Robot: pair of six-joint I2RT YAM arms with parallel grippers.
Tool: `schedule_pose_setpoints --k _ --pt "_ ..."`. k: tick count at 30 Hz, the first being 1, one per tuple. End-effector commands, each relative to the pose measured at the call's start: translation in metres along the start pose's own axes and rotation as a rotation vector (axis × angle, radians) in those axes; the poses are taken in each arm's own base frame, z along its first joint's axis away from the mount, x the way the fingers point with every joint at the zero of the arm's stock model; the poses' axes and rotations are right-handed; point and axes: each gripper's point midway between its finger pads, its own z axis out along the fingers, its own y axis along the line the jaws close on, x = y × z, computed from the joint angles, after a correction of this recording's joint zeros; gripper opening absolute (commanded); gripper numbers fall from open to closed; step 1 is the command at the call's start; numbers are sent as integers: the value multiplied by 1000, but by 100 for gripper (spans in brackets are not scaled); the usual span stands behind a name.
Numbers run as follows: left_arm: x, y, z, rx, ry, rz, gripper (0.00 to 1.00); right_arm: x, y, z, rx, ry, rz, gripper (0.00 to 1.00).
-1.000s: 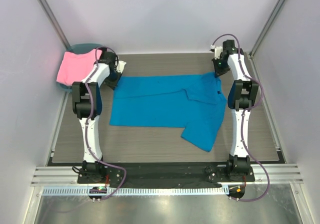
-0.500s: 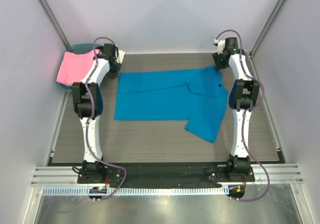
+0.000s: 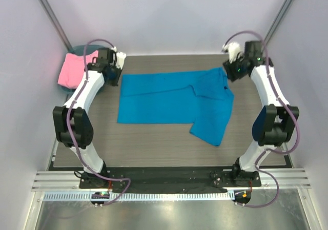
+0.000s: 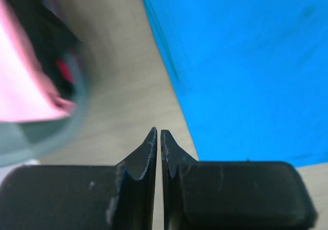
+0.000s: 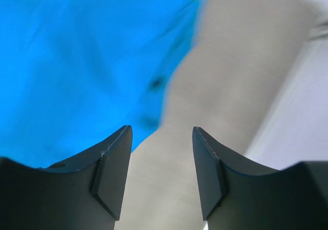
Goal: Fold and stack the t-shirts
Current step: Fold the tshirt
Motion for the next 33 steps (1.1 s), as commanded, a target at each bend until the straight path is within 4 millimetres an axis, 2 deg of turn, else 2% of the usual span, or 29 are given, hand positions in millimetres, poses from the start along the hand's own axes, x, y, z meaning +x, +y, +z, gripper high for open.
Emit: schedule_pose_setpoints --k 1,2,3,5,6,7,8,9,10,13,18,23,25,33 --pt "36 -13 19 61 103 -57 6 75 96 -13 -316 169 -200 53" --pt "37 -16 20 82 108 -70 7 83 116 -18 -362 175 -259 52" --pt "41 -17 21 86 116 -88 8 111 144 -21 -431 222 -299 51" --pt "47 -18 28 87 139 -99 10 121 161 -41 -454 187 -419 51" --pt "50 -17 30 81 150 -103 10 144 175 -45 -488 221 -446 51" --pt "53 -16 33 74 164 -111 12 150 185 -51 -510 217 -490 51" --pt "60 -16 38 74 191 -115 15 150 187 -62 -507 174 -560 51" --pt "62 -16 39 74 199 -123 18 169 198 -66 -547 192 -594 51" --pt "65 -15 40 72 209 -136 25 175 204 -69 -559 188 -641 51" --pt "71 -16 43 73 229 -143 34 202 218 -83 -619 204 -766 51" --pt "78 -15 43 62 251 -144 45 223 231 -90 -676 229 -815 51" --pt "82 -17 40 64 257 -140 52 229 236 -79 -702 255 -802 52" --pt "88 -13 39 39 274 -131 59 231 237 -75 -709 257 -808 52" --pt "96 -10 37 24 285 -117 60 243 248 -70 -773 283 -842 50"
